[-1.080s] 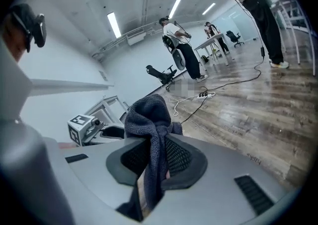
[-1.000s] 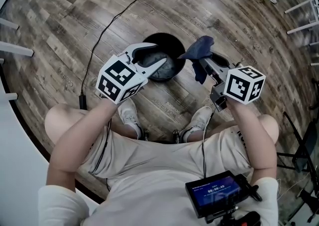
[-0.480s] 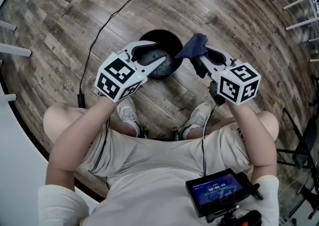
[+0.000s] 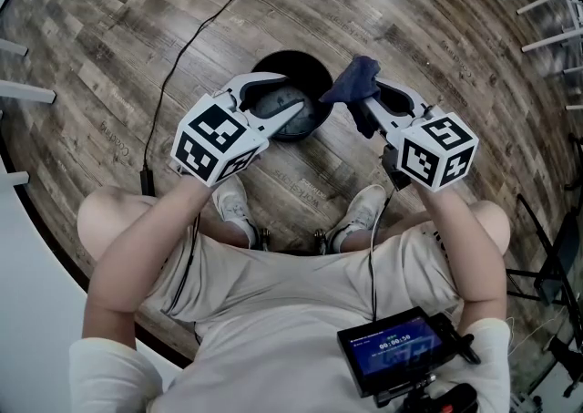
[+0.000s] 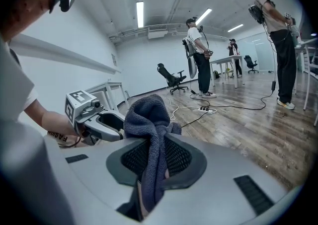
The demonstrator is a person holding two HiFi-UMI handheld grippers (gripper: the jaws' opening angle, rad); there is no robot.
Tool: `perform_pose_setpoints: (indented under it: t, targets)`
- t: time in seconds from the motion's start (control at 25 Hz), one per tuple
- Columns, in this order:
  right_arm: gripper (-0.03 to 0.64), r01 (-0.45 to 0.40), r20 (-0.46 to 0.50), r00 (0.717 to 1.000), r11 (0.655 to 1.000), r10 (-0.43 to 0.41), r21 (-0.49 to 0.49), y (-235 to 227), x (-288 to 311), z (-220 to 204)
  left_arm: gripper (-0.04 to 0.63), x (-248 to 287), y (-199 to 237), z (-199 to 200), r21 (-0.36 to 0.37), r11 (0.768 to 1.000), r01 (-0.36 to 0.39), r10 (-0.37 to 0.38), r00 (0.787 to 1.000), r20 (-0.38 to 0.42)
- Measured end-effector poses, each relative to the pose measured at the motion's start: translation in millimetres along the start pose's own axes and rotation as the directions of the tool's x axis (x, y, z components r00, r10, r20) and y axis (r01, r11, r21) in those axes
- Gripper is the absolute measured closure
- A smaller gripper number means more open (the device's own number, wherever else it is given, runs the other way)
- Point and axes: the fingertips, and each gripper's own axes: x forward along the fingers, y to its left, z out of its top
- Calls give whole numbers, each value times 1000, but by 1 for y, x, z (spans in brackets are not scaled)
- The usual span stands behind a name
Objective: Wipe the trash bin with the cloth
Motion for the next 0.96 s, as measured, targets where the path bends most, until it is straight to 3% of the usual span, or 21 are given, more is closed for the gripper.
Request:
perform_pose_setpoints:
  t: [0.96]
  targets:
    - [556,-10,-4,1000,1000,10,-22,5,2,-3,420,3,-7,-1,6,1000,19,-19,1000,-13]
